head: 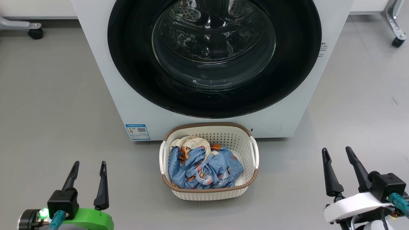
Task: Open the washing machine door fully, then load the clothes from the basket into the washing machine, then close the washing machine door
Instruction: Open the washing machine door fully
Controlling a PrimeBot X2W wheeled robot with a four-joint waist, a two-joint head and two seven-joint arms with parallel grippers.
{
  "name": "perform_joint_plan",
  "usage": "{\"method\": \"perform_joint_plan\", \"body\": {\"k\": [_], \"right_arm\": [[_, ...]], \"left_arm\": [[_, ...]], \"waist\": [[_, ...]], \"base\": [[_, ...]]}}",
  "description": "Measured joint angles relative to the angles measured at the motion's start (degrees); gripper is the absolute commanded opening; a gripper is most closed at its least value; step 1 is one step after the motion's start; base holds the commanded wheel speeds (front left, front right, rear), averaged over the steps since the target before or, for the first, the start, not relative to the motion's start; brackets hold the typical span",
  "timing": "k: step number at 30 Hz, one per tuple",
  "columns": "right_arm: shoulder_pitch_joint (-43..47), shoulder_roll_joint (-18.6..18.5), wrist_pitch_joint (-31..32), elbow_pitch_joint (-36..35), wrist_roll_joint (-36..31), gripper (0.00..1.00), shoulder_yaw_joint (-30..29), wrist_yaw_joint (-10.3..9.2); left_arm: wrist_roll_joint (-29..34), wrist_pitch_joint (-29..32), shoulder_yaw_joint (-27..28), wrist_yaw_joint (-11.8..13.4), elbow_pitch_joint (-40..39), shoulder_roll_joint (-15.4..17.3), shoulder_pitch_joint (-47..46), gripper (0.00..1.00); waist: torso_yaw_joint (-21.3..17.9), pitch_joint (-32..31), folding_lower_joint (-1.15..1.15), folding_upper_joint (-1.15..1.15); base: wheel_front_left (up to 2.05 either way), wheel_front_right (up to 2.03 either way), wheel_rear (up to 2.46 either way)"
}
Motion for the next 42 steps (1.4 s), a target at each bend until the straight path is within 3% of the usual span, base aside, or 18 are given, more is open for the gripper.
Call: {"method": "perform_joint_plan", "body": {"k": [16,42], "right_arm": [[-0.07,0.07,0.0,-0.02,-0.03,1.0,0.02,0.0],[-0.4,0.09,0.0,-0.02,-0.03,1.0,0.07,0.0]], "left_arm": [[0.49,0.0,0.14,0.0,-0.68,-0.04,-0.02,1.0],[0.29,-0.01,0.91,0.0,-1.2,-0.24,-0.2,1.0]], "waist": [[-0.15,0.47,0.0,0.0],[-0.08,0.6,0.0,0.0]], "base": [[0.51,0.51,-1.02],[0.83,0.83,-1.66]]}}
